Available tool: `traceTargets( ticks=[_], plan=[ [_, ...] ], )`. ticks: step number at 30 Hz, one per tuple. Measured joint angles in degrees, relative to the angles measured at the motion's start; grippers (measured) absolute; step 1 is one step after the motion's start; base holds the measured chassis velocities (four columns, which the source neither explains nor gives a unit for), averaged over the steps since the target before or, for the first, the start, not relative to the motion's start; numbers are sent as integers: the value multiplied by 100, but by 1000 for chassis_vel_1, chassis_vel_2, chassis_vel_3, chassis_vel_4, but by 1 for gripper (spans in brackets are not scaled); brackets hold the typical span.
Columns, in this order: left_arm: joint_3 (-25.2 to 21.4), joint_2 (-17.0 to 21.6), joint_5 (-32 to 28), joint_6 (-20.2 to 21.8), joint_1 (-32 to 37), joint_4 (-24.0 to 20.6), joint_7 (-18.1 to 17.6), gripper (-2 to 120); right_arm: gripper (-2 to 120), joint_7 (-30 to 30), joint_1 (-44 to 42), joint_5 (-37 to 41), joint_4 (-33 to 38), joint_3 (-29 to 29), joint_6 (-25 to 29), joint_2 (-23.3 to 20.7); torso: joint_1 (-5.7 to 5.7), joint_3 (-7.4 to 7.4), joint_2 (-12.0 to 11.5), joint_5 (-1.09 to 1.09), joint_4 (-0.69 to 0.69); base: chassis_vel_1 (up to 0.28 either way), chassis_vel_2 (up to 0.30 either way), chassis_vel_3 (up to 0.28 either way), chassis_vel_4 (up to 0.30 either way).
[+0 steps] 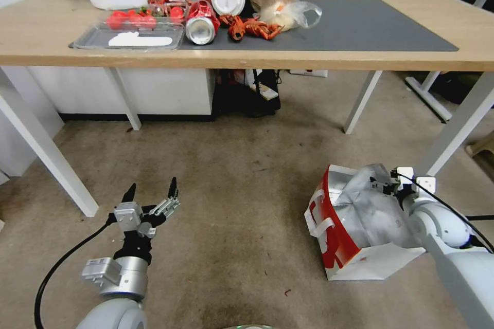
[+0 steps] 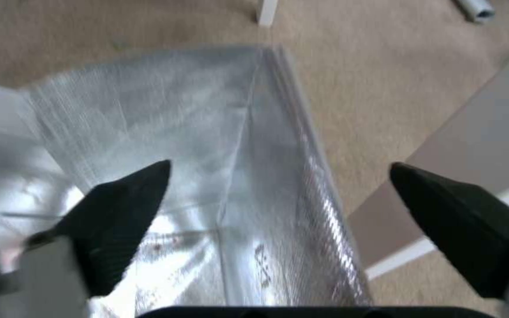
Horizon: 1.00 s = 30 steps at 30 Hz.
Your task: Pick up the food delivery bag from the floor and place it on the table.
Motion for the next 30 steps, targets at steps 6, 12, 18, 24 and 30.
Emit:
traceTargets(
  ticks=[6,12,18,24,30],
  plan=[
    [-6,-4,1,-27,3,3,-1,100,76,-52,35,-89,-138,-25,-186,-13,0,0,1,0,-1,0,0,0,0],
    [-3,-8,3,-54,7,15,-2,100,51,-123,12,-7,-192,-28,-340,-62,0,0,2,0,-1,0,0,0,0],
    [-1,-9,6,-63,11,15,-2,100,33,-185,-3,68,-187,-43,-432,-76,0,0,3,0,-1,0,0,0,0],
    [-5,-5,6,-69,21,15,-5,100,8,-215,0,79,-234,-64,-468,-57,0,0,3,0,-1,0,0,0,0],
    [-5,-5,6,-75,25,16,-6,100,0,-243,-4,81,-244,-64,-476,-60,0,0,3,0,0,0,0,0,0]
  ],
)
